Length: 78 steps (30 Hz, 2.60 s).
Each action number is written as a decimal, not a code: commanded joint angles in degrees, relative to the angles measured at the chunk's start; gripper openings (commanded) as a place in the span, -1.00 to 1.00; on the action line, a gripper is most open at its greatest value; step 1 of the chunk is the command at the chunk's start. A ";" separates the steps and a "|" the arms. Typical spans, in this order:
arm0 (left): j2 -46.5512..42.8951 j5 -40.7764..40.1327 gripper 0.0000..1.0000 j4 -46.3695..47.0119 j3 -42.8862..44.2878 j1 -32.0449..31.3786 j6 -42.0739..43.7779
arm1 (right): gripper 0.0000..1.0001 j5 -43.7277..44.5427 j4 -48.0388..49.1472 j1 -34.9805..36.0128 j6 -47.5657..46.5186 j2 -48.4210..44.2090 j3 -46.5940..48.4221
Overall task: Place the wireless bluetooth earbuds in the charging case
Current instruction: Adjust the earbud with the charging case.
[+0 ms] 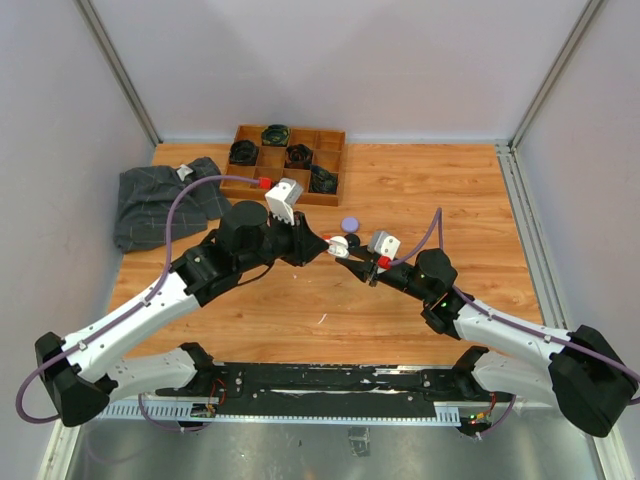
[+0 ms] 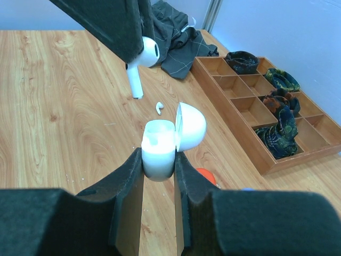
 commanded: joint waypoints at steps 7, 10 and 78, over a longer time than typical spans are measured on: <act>-0.83 8.53 -0.88 4.80 -0.66 -0.02 12.36 | -0.99 -2.16 3.67 0.80 0.48 -1.09 0.61; 0.21 9.56 -0.88 4.89 -0.59 -0.02 14.98 | -0.98 -3.06 3.73 0.78 0.71 -1.32 0.63; -4.18 -14.50 0.53 4.28 -8.36 2.15 13.53 | -0.98 0.96 6.54 -0.15 2.64 0.40 -1.88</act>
